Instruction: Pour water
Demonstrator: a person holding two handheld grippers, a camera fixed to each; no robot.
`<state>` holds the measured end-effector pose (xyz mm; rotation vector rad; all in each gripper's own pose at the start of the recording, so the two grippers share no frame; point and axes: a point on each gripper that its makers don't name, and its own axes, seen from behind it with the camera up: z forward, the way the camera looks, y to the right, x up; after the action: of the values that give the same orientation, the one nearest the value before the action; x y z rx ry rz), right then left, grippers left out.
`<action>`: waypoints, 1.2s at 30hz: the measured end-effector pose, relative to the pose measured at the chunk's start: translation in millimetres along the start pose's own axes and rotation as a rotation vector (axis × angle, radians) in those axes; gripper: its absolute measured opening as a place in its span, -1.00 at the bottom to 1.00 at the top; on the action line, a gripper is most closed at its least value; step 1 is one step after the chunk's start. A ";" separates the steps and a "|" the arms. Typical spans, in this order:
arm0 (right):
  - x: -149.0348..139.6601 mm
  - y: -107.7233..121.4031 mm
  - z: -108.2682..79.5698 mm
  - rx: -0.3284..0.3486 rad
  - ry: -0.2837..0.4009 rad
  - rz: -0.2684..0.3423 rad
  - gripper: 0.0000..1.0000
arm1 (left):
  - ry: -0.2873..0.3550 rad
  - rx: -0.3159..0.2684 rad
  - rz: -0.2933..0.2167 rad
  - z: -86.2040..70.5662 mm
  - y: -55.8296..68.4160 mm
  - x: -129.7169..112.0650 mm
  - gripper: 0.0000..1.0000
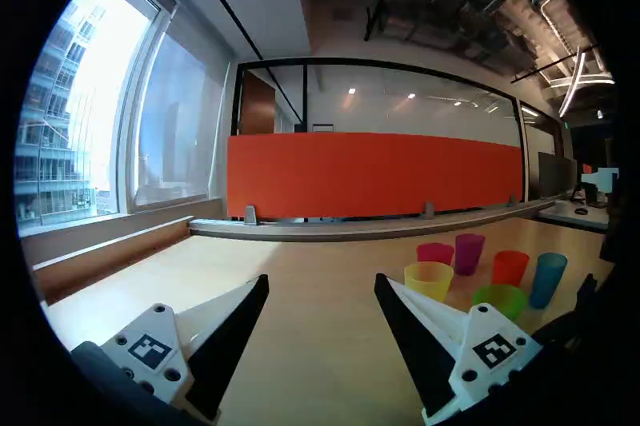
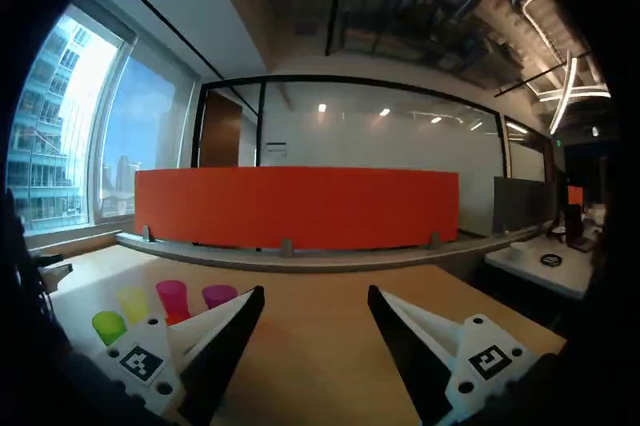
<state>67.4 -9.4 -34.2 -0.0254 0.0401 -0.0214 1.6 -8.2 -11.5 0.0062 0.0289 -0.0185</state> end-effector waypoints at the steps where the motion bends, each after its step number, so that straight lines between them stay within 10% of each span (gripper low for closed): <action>1: -0.2 0.2 0.1 0.001 0.003 -0.005 1.00 | 0.000 0.000 0.000 -0.1 0.0 0.1 0.97; 36: -45.3 -8.4 17.3 0.023 0.039 0.016 1.00 | 0.000 0.000 0.000 0.0 0.7 0.3 0.97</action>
<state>22.6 -16.4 -14.9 -0.0014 0.0794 -0.0068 1.9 -7.5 -11.5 0.0064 0.0290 -0.0182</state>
